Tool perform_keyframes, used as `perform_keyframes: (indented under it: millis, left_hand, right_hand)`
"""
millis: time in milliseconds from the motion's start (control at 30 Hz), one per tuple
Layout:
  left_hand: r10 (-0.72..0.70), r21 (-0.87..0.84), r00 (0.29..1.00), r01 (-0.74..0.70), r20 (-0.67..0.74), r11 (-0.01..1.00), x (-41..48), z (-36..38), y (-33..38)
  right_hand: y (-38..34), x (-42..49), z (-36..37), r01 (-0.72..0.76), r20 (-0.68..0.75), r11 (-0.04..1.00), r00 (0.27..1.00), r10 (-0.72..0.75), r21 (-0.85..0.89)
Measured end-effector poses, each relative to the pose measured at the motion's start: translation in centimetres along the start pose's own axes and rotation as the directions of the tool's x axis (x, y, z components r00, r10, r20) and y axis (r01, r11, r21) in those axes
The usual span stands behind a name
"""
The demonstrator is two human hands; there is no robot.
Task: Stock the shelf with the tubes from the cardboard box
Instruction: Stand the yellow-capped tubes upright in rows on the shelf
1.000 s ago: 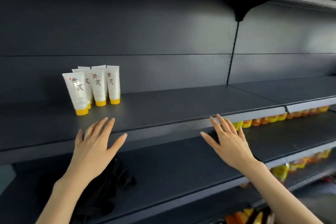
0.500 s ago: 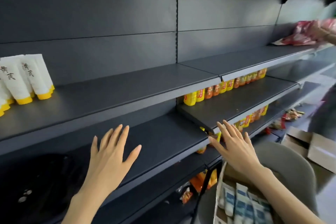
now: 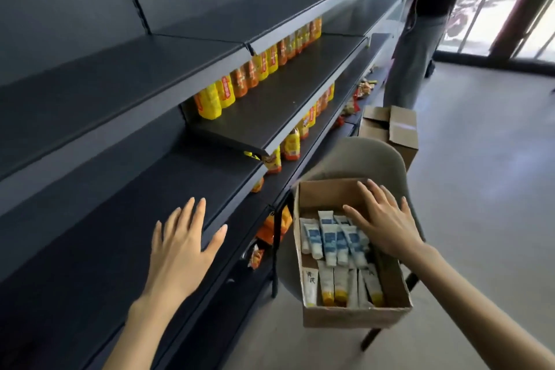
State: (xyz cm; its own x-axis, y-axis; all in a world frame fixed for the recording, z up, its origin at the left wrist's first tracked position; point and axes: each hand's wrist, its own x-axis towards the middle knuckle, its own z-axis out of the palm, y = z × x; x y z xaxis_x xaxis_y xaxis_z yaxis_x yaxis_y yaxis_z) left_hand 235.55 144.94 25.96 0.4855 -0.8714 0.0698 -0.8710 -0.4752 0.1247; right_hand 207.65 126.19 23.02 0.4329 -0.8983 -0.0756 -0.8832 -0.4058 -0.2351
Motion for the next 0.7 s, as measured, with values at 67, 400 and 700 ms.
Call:
perform_keyframes:
  millis: [67,400,700]
  left_hand:
    - [0.046,-0.012,0.998,-0.046,0.038,0.999,1.3,1.3,0.2]
    - [0.171,-0.144,0.956,-0.139,0.239,0.98,6.6,8.8,3.5]
    - [0.192,-0.197,0.897,-0.12,0.398,0.973,10.0,17.0,6.2]
  right_hand:
    - [1.0,-0.3,1.5,-0.064,0.011,0.998,0.998,0.063,0.012]
    - [5.7,-0.7,9.8,-0.333,0.119,0.939,0.939,0.322,0.084]
    - [8.2,4.4,17.3,-0.401,0.338,0.914,0.87,0.357,0.067]
